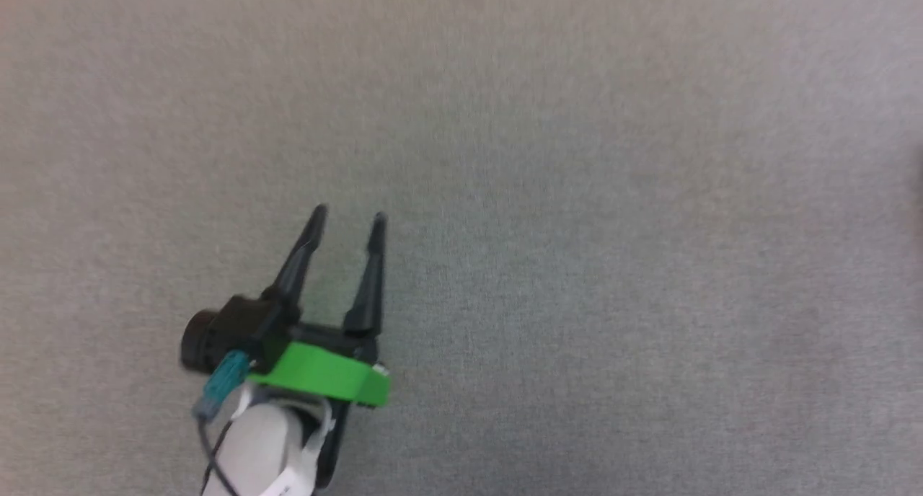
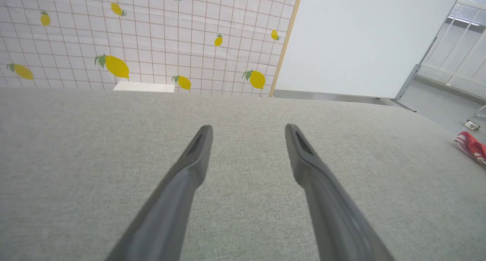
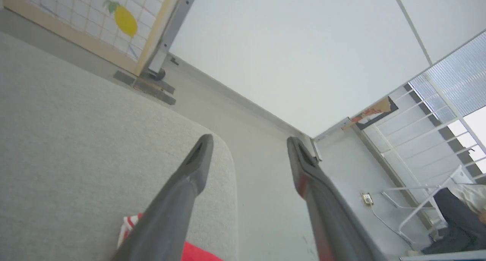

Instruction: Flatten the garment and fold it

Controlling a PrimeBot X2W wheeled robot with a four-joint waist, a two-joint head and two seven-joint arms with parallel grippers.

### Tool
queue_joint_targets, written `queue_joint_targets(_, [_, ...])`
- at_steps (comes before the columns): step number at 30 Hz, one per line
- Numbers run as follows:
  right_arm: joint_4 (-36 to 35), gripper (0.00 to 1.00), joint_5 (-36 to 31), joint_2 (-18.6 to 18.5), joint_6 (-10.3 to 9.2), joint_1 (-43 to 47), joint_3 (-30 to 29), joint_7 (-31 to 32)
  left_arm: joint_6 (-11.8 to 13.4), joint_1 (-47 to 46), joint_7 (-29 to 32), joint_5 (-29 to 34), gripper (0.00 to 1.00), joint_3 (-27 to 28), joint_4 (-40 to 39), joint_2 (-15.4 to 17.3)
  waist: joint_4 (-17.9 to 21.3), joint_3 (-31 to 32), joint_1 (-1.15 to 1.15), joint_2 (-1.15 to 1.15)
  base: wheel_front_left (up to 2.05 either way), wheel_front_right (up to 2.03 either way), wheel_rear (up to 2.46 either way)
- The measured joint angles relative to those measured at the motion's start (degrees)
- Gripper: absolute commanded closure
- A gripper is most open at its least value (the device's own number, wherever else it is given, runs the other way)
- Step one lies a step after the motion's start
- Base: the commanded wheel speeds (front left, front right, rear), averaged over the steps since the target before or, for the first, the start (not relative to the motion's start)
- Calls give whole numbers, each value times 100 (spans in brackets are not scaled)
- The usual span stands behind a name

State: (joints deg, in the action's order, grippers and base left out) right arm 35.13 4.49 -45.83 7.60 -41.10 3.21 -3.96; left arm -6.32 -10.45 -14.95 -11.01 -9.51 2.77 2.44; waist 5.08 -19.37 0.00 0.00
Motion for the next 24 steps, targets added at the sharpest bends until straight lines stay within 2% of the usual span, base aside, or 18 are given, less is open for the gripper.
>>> queue_joint_targets(5, [-869, 0, 78, 849, 0, 463, -472, -342, 185, 316, 2, 54, 0, 333, -121, 2, -46, 511, 0, 0, 0, 0, 0])
queue_joint_targets(10, [-1993, 0, 209, 1917, 0, 1473, -854, -448, 294, 680, 2, 102, 0, 474, -256, 9, -143, 961, 0, 0, 0, 0, 0])
queue_joint_targets(16, [-2941, 0, 425, 3018, -1, 2745, -1137, -414, 345, 1007, 2, 102, 0, 494, -305, 15, -338, 1327, 0, 0, 0, 0, 0])
queue_joint_targets(21, [-3200, 0, 476, 3580, -1, 3443, -1098, -464, 394, 1117, 3, 101, 0, 450, -292, 18, -547, 1466, 0, 0, 0, 0, 0])
queue_joint_targets(24, [-3164, 0, 397, 3775, -1, 3798, -1074, -524, 434, 1168, 4, 133, 0, 389, -197, 19, -635, 1521, 0, 0, 0, 0, 0])
